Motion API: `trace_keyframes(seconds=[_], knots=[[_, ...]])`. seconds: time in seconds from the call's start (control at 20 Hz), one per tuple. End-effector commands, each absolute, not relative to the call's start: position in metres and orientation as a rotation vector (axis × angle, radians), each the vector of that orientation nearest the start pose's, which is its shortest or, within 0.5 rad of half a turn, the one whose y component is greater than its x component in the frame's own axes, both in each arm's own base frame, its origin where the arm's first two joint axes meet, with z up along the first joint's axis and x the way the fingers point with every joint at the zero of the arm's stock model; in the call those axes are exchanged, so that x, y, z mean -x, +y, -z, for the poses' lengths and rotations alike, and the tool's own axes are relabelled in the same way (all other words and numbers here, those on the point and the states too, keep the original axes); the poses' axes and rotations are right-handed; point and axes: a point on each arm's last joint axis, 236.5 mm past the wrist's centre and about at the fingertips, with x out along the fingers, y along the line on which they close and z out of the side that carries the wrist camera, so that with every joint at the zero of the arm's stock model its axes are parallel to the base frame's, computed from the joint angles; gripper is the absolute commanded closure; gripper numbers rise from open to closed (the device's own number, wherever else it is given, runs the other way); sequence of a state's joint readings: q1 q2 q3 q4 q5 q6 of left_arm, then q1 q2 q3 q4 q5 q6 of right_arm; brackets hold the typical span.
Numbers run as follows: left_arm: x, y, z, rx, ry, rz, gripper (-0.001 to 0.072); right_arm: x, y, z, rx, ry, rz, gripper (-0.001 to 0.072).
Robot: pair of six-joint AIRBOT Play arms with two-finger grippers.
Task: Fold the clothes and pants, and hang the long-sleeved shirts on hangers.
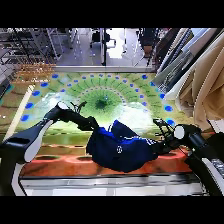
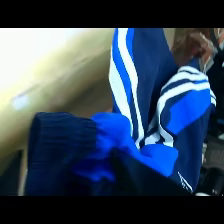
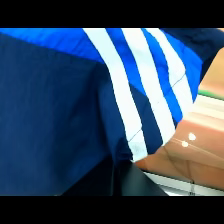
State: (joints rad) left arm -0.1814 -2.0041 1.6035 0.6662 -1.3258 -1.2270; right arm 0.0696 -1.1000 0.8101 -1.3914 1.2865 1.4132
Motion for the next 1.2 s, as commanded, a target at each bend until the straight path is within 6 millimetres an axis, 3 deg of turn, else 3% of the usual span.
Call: trace_keyframes(seconds=[0.0,0.05,0.2,0.3,0.4,0.5,0.55,0.6,0.7,0.8,0.9,1.05,1.15], knots=[[-0.406,-0.275,0.084,0.505,1.602,0.899,0.0608,-0.253,0.059,0.047,-0.001,1.556,-0.273,0.0701],[-0.404,-0.275,0.080,0.518,1.606,0.918,0.0700,-0.253,0.058,0.047,-0.009,1.553,-0.263,0.0701],[-0.403,-0.269,0.035,0.611,1.566,1.018,0.0704,-0.276,0.059,0.036,-0.028,1.439,-0.231,0.0703],[-0.408,-0.257,-0.011,0.618,1.481,1.054,0.0703,-0.301,0.059,0.008,-0.031,1.277,-0.218,0.0703],[-0.403,-0.243,-0.070,0.588,1.377,1.097,0.0703,-0.324,0.058,-0.046,-0.028,1.066,-0.207,0.0704],[-0.384,-0.232,-0.138,0.552,1.257,1.166,0.0704,-0.335,0.053,-0.126,-0.003,0.806,-0.192,0.0704],[-0.374,-0.228,-0.172,0.528,1.171,1.206,0.0703,-0.331,0.049,-0.174,0.013,0.662,-0.183,0.0704],[-0.363,-0.224,-0.212,0.512,1.061,1.242,0.0704,-0.321,0.045,-0.218,0.033,0.529,-0.171,0.0704],[-0.335,-0.216,-0.298,0.512,0.793,1.334,0.0704,-0.282,0.038,-0.302,0.177,0.268,-0.171,0.0702],[-0.297,-0.203,-0.386,0.547,0.508,1.411,0.0704,-0.230,0.034,-0.367,0.306,0.044,-0.154,0.0702],[-0.255,-0.189,-0.456,0.541,0.249,1.440,0.0703,-0.186,0.030,-0.413,0.312,-0.116,-0.128,0.0702],[-0.204,-0.180,-0.521,0.490,-0.041,1.389,0.0703,-0.137,0.026,-0.470,0.306,-0.312,-0.092,0.0702],[-0.190,-0.173,-0.547,0.460,-0.175,1.303,0.0702,-0.121,0.023,-0.510,0.291,-0.463,-0.061,0.0702]])
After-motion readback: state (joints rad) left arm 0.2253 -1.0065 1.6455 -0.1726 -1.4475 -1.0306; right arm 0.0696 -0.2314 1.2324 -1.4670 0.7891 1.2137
